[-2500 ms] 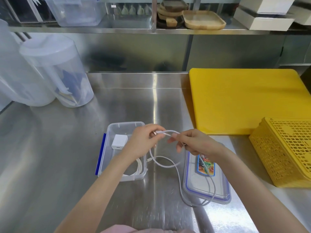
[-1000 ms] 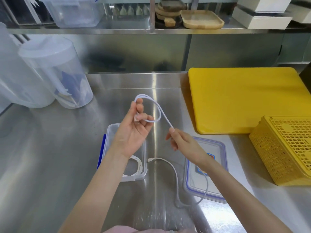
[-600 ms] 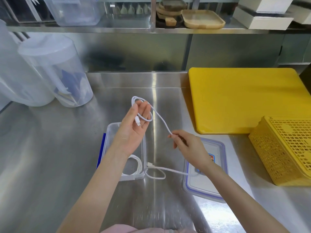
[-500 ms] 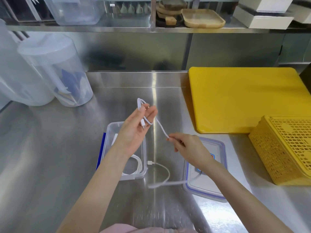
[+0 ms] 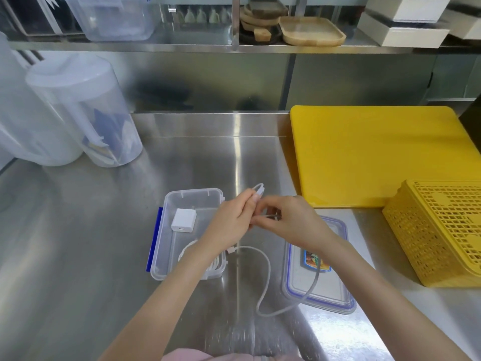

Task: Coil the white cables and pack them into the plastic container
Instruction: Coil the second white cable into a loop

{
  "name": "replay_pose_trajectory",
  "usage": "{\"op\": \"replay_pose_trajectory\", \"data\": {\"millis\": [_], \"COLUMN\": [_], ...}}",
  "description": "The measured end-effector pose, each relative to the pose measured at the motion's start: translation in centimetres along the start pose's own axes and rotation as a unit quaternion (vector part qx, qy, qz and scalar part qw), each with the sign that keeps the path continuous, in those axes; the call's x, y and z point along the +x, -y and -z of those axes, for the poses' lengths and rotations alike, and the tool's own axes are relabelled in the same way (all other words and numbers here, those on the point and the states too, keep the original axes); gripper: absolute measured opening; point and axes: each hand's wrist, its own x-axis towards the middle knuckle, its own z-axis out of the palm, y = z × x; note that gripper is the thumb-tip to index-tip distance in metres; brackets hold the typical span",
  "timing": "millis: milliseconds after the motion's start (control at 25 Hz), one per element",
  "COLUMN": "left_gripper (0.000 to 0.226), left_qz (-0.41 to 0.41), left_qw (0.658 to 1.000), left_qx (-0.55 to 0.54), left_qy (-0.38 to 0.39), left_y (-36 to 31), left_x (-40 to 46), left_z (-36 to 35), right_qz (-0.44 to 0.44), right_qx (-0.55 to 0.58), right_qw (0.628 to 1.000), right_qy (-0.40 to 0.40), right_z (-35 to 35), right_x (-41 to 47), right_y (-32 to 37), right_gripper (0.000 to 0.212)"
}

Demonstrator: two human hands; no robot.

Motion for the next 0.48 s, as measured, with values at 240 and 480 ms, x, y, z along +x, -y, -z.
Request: {"op": "replay_pose_trajectory", "data": {"millis": [240,480], "left_gripper": [0.035,0.039], "left_qz": [0.095,0.147], "left_qw": [0.975,0.919], "left_qx": [-0.176,-0.36], "left_qy": [-0.101,0.063], "left_y": [0.4,-0.5], "left_x": [0.9,0.0], "left_z": [1.6,1.4], "right_qz": [-0.091,-0.032], "right_qx": [0.297,0.213], "right_qw": [0.949,0.971], "right_qy": [0.049,-0.101], "right_z": [1.6,2.1], "right_x": [-0.2,0.6], "right_y": [-0.8,-1.1], "right_gripper": [0.015,0.019]}}
